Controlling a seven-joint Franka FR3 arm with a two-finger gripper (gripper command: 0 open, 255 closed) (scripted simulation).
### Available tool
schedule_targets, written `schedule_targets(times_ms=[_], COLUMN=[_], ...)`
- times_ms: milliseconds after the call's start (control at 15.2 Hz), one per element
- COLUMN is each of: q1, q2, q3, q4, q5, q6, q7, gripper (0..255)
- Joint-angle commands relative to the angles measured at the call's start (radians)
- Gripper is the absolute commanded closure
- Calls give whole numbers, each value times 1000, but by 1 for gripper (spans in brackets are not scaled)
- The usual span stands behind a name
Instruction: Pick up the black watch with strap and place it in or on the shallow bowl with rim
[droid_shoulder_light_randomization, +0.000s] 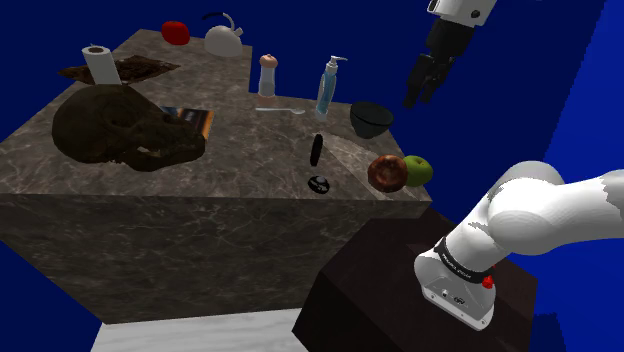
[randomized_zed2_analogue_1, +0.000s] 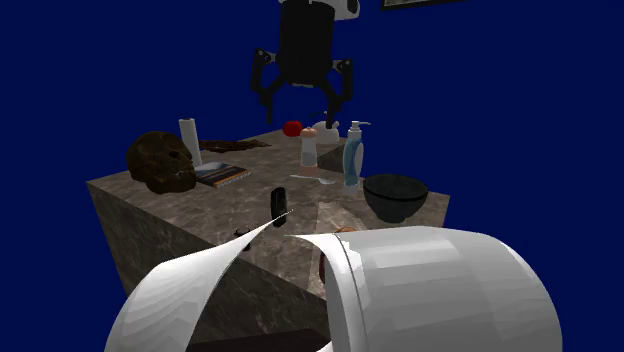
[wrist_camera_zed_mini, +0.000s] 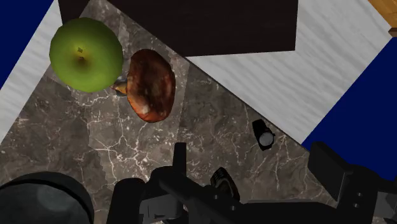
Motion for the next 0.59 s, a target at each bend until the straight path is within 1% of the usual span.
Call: schedule_targets(times_ms=[0,264,528], q1=[0,23,48], q2=[0,42,112], q3=[0,44,90], q4=[0,-89,-156], q5=[0,24,48], q6=[0,146,299], q7=[0,26,52], gripper=[0,0,0])
